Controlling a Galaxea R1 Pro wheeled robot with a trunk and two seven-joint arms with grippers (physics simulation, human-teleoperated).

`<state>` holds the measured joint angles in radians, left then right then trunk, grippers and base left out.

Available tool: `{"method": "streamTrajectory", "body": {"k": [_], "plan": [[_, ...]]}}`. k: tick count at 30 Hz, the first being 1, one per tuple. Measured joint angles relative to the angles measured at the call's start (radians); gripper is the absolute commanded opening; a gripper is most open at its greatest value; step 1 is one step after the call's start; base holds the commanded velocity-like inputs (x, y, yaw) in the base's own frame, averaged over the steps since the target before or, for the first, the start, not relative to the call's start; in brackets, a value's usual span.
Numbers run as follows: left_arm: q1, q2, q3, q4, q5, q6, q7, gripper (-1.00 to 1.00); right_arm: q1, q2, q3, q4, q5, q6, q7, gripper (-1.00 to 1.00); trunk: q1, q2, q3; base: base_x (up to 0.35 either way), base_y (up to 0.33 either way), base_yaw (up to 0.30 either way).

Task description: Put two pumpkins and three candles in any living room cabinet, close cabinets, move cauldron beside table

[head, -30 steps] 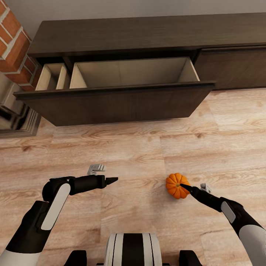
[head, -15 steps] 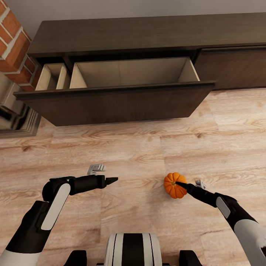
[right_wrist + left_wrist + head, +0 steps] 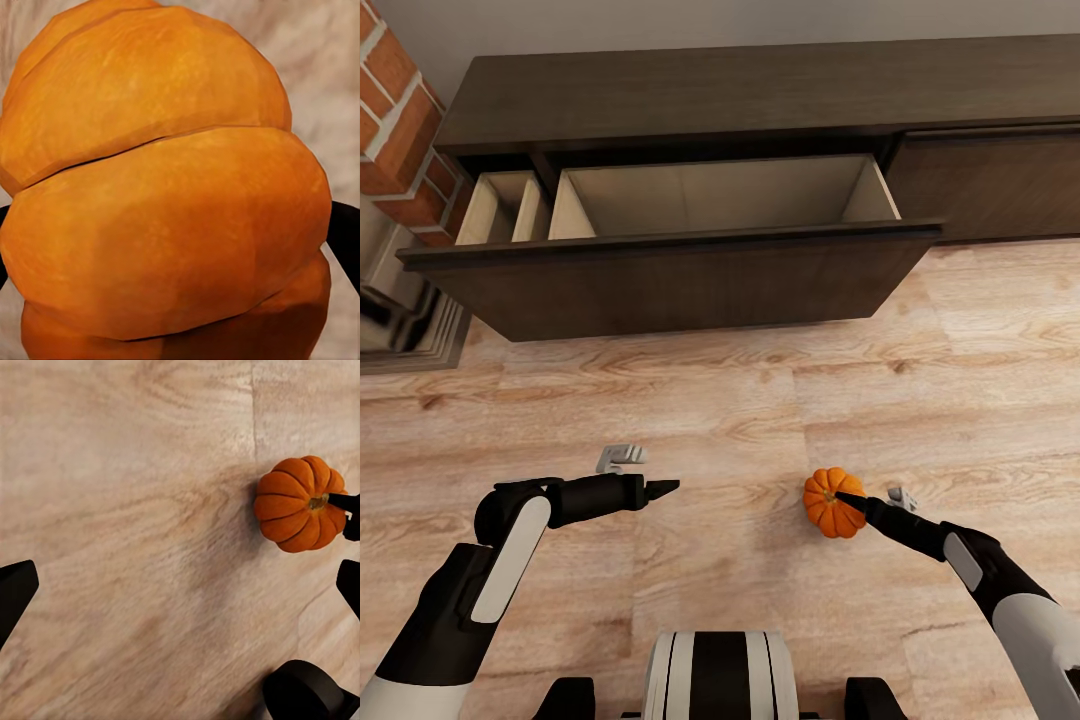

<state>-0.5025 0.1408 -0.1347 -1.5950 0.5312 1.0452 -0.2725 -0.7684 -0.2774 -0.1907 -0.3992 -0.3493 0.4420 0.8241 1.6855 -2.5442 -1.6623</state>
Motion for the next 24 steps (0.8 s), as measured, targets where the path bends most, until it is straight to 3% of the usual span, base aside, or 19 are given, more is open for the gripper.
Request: {"method": "streamTrajectory", "body": {"k": [24], "plan": [[0.000, 0.000, -0.001, 0.000, 0.000, 0.000, 0.000, 1.00, 0.000, -0.001, 0.001, -0.002, 0.000, 0.000, -0.001, -1.00, 0.000, 0.000, 0.000, 0.000, 0.000, 0.000]]}}
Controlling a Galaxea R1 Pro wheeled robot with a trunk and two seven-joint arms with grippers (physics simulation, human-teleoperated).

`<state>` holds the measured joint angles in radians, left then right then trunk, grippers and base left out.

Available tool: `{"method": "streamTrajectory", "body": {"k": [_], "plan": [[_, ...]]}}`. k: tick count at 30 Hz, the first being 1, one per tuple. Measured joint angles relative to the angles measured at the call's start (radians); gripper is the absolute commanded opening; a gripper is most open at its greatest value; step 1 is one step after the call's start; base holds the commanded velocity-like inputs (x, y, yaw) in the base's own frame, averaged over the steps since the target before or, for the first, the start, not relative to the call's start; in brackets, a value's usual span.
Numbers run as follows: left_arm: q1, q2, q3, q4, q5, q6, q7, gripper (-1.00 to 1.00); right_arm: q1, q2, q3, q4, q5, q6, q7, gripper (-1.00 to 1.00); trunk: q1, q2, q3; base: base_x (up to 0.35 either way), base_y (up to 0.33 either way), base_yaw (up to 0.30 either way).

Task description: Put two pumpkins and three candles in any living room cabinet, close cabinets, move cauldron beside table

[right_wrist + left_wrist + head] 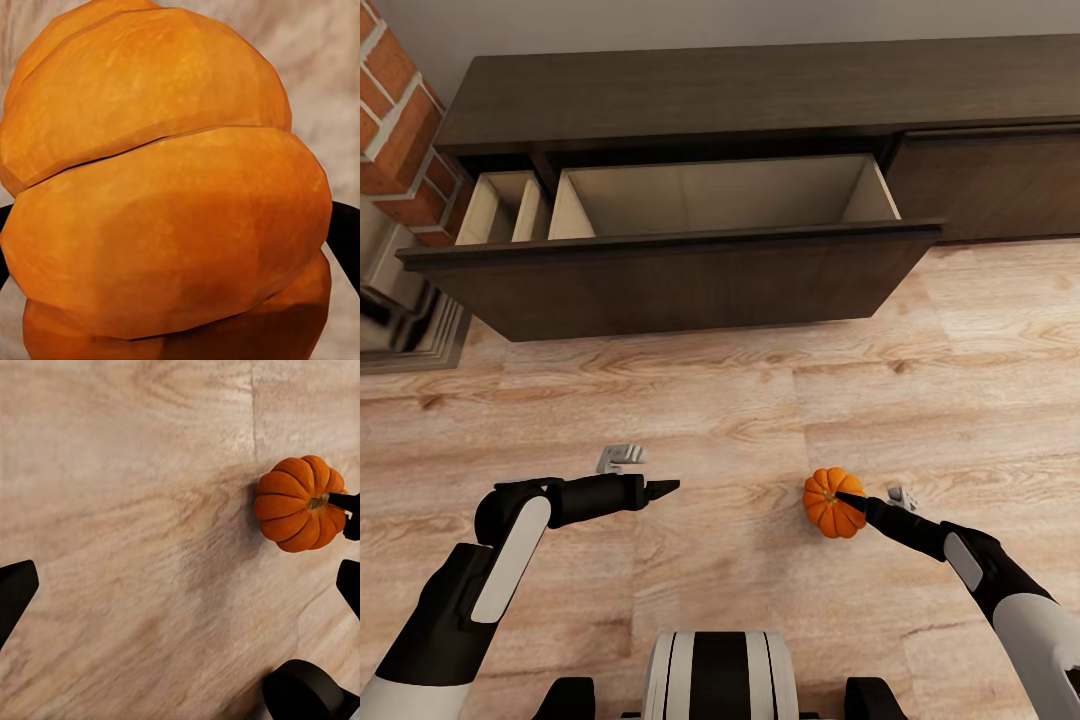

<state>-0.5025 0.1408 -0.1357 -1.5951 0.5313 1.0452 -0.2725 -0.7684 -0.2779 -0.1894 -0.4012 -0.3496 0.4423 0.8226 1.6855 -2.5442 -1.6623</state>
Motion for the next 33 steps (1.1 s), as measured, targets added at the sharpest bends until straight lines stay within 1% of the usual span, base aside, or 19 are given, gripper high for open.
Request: {"method": "streamTrajectory", "body": {"k": [4, 7, 11, 12, 29, 33], "plan": [[0.000, 0.000, 0.000, 0.000, 0.000, 0.000, 0.000, 1.00, 0.000, 0.000, 0.000, 0.000, 0.000, 0.000, 0.000, -1.00, 0.000, 0.000, 0.000, 0.000, 0.000, 0.000], [0.000, 0.000, -0.001, 0.000, 0.000, 0.000, 0.000, 1.00, 0.000, 0.001, 0.008, 0.000, 0.012, -0.002, -0.022, -1.00, -0.001, 0.001, 0.011, 0.000, 0.000, 0.000], [0.000, 0.000, -0.001, 0.000, 0.000, 0.000, 0.000, 1.00, 0.001, 0.002, 0.010, 0.000, 0.012, 0.000, -0.064, -1.00, -0.003, 0.002, 0.027, 0.000, 0.000, 0.000], [0.000, 0.000, -0.001, 0.000, 0.000, 0.000, 0.000, 1.00, 0.001, 0.001, 0.007, 0.001, 0.023, -0.010, -0.068, -1.00, -0.003, 0.002, 0.031, 0.000, 0.000, 0.000], [0.000, 0.000, -0.001, 0.000, 0.000, 0.000, 0.000, 1.00, 0.000, 0.000, 0.007, -0.002, 0.019, -0.010, -0.066, -1.00, -0.011, 0.006, 0.096, 0.000, 0.000, 0.000], [0.000, 0.000, -0.001, 0.000, 0.000, 0.000, 0.000, 1.00, 0.001, -0.002, 0.002, -0.005, 0.015, -0.012, -0.054, -1.00, -0.013, 0.007, 0.112, 0.000, 0.000, 0.000]]}}
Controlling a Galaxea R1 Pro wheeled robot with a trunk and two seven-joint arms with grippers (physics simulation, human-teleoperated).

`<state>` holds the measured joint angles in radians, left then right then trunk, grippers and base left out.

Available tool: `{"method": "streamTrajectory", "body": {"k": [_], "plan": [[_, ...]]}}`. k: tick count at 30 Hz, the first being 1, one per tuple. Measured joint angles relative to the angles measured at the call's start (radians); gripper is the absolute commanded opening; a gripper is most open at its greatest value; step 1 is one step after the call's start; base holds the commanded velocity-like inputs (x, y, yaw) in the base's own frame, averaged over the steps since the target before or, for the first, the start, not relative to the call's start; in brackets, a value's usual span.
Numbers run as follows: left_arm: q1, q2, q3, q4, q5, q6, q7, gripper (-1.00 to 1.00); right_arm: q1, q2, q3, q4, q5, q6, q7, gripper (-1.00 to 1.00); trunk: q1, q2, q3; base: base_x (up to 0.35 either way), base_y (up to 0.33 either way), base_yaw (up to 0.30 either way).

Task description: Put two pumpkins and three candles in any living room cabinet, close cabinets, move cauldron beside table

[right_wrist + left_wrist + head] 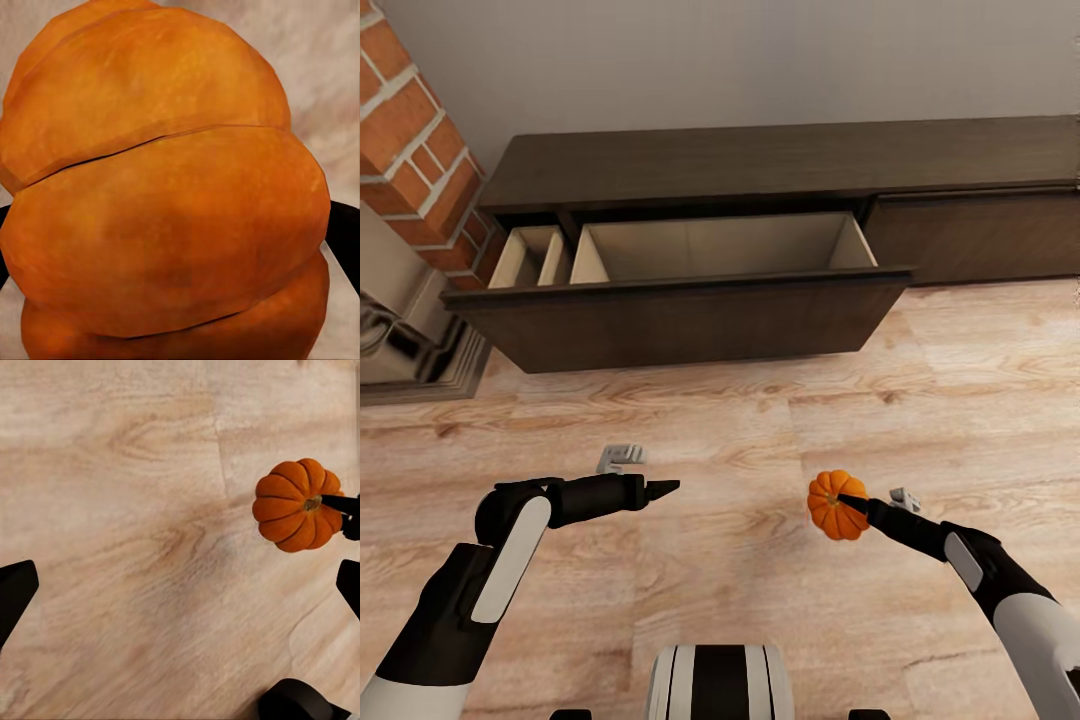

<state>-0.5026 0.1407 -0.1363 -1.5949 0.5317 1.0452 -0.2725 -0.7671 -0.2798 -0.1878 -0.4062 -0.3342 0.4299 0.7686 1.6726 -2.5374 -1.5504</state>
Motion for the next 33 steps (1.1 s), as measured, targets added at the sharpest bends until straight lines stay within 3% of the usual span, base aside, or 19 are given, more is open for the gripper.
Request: {"method": "streamTrajectory", "body": {"k": [5, 9, 13, 19, 25, 33], "plan": [[0.000, 0.000, 0.000, 0.000, 0.000, 0.000, 0.000, 1.00, 0.003, 0.001, -0.008, -0.037, -0.008, 0.000, 0.003, -1.00, -0.002, 0.001, 0.019, 0.000, 0.000, 0.000], [0.000, 0.000, 0.000, 0.000, 0.000, 0.000, 0.000, 1.00, 0.013, 0.004, -0.011, -0.177, -0.024, 0.012, 0.002, -1.00, -0.004, 0.002, 0.035, 0.000, 0.000, 0.000], [0.000, 0.000, 0.000, 0.000, 0.000, 0.000, 0.000, 1.00, 0.067, 0.017, -0.010, -0.304, -0.017, 0.042, 0.004, -1.00, -0.006, 0.003, 0.050, 0.000, 0.000, 0.000], [0.000, -0.001, 0.000, 0.000, -0.005, -0.001, 0.003, 1.00, 0.130, 0.025, -0.018, -0.463, -0.077, 0.125, 0.018, -1.00, -0.009, 0.004, 0.073, 0.000, 0.000, 0.000], [0.000, -0.001, 0.000, 0.000, -0.010, -0.001, 0.006, 1.00, 0.162, 0.025, -0.070, -0.513, -0.090, 0.158, 0.020, -1.00, -0.011, 0.006, 0.097, 0.000, 0.000, 0.000], [-0.001, -0.001, -0.005, 0.000, -0.011, -0.001, 0.010, 1.00, 0.166, 0.026, -0.082, -0.519, -0.088, 0.169, 0.014, -1.00, -0.015, 0.008, 0.128, 0.000, 0.000, 0.000]]}}
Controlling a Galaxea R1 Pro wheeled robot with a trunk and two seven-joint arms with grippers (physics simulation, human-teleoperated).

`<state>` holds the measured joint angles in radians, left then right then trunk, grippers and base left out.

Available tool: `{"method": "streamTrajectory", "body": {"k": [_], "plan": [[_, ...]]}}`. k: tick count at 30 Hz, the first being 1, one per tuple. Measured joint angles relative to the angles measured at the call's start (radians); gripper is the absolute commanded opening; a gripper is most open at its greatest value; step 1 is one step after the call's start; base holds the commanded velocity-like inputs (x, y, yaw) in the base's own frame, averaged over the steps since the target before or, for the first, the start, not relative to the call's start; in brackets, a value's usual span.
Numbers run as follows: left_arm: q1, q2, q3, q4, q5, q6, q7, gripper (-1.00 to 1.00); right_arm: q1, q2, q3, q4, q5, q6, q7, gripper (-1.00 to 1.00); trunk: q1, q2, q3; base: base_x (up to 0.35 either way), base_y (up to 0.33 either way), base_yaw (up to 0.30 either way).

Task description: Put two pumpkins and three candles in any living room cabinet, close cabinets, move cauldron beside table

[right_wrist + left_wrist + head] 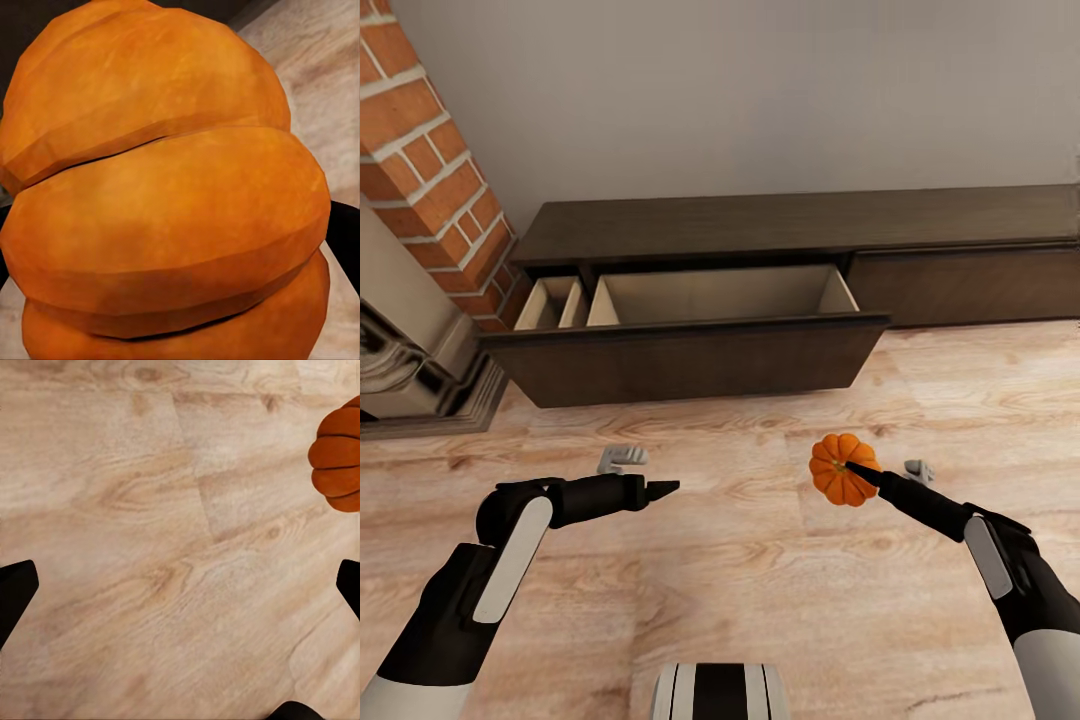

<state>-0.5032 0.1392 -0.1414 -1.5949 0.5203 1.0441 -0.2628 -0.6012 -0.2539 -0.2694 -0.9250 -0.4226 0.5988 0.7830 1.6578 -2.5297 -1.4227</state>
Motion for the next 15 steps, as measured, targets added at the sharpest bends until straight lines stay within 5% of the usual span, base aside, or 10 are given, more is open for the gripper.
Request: {"method": "streamTrajectory", "body": {"k": [15], "plan": [[-0.001, 0.000, -0.001, 0.001, -0.001, 0.000, 0.003, 1.00, 0.000, -0.001, -0.001, 0.001, 0.002, 0.000, -0.005, -1.00, -0.007, 0.004, 0.058, 0.000, 0.000, 0.000]]}}
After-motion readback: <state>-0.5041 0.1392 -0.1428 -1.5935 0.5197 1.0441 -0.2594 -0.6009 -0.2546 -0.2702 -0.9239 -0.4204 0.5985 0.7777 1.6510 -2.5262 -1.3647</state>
